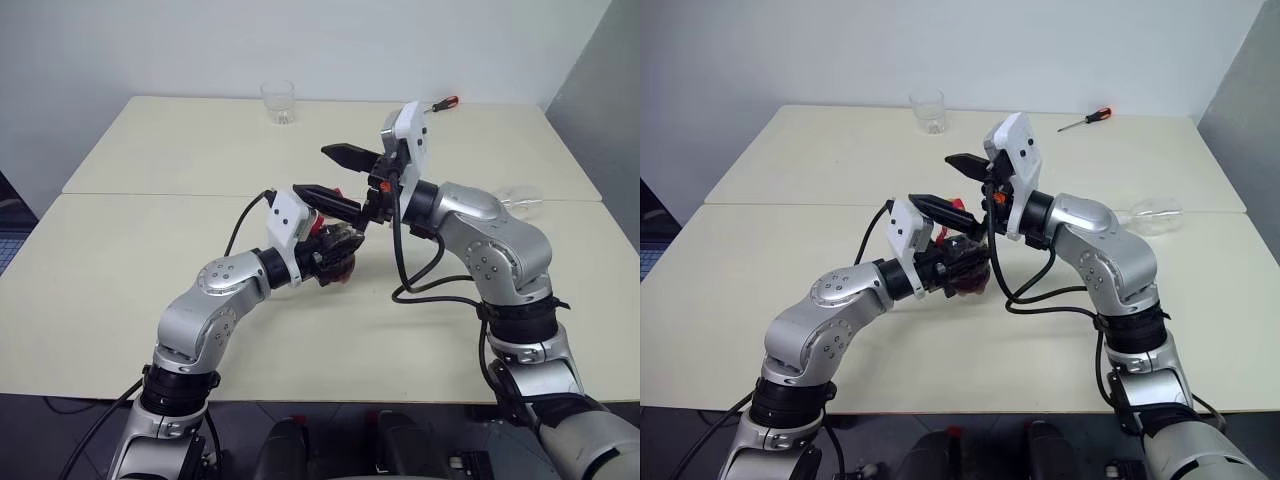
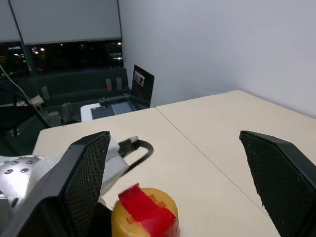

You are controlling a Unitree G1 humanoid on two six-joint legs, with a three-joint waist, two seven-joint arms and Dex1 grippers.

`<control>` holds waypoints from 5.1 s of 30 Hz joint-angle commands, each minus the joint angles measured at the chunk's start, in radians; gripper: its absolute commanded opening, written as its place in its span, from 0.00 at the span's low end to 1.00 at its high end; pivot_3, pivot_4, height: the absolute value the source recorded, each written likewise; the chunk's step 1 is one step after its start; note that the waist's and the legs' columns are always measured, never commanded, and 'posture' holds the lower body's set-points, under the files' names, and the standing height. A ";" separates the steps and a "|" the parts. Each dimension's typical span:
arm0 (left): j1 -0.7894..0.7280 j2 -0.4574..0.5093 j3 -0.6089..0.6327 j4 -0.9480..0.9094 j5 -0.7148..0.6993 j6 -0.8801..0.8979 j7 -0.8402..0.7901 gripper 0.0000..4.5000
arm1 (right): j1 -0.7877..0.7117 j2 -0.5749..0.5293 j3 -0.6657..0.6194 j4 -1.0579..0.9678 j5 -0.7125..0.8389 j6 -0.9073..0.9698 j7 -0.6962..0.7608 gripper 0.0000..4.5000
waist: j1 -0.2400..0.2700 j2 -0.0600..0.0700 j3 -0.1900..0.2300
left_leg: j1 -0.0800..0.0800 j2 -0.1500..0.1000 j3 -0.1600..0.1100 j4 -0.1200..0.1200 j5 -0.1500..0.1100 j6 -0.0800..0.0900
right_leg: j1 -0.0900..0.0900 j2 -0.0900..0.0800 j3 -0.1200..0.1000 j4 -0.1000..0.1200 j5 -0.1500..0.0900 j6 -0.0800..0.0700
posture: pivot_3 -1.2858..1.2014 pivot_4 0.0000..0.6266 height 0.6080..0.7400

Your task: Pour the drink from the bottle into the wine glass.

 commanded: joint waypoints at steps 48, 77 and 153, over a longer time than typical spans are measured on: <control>-0.062 0.005 0.026 0.024 0.004 -0.050 -0.059 0.39 | 0.086 -0.155 -0.114 -0.081 0.083 0.030 0.046 1.00 | 0.000 0.000 0.000 | 0.000 0.000 0.000 -0.001 0.000 0.000 | 0.000 0.001 0.000 -0.001 0.000 0.000 | 0.52 0.24 1.00; -0.052 -0.006 0.022 0.008 0.003 -0.046 -0.049 0.39 | 0.019 -0.066 -0.052 0.010 -0.007 -0.039 0.036 1.00 | 0.000 0.000 0.000 | 0.000 0.000 0.000 0.000 0.000 0.000 | 0.000 0.000 0.000 -0.002 0.000 0.000 | 0.52 0.24 1.00; -0.056 0.007 0.263 0.388 0.260 -0.377 0.295 0.39 | 0.177 -0.134 -0.040 -0.223 0.189 0.100 0.039 1.00 | 0.000 0.000 0.001 | 0.000 -0.001 0.000 -0.001 0.000 0.000 | 0.000 0.001 -0.001 -0.002 0.000 0.000 | 0.52 0.24 1.00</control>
